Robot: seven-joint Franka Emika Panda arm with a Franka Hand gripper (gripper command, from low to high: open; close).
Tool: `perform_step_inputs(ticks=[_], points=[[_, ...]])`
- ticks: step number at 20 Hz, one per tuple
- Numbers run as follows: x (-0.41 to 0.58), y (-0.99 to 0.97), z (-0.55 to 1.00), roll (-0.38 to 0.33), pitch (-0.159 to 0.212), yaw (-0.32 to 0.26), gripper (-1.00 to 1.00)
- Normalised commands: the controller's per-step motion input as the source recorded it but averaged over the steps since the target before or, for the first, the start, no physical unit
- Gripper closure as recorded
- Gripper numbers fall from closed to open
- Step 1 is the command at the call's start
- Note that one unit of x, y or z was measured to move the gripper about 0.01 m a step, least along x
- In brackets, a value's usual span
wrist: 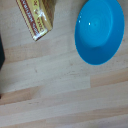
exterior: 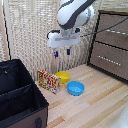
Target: With caution, bring your gripper towards the upper drawer's hold. Grasp the drawer hold tightly with your gripper tool. Pull the drawer in your direction to reveal the contents of the top drawer.
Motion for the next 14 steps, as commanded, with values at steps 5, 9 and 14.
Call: perform_step_inputs(ticks=[5,9,14], points=[[0.071,0.05,0.13,-0.249,-0.001,0.153,-1.0],[0.111,0.0,0.3,-0.269,0.0,0.163,-1.0],[0.09,0.0,0.33,-0.264,0.0,0.165,-1.0]])
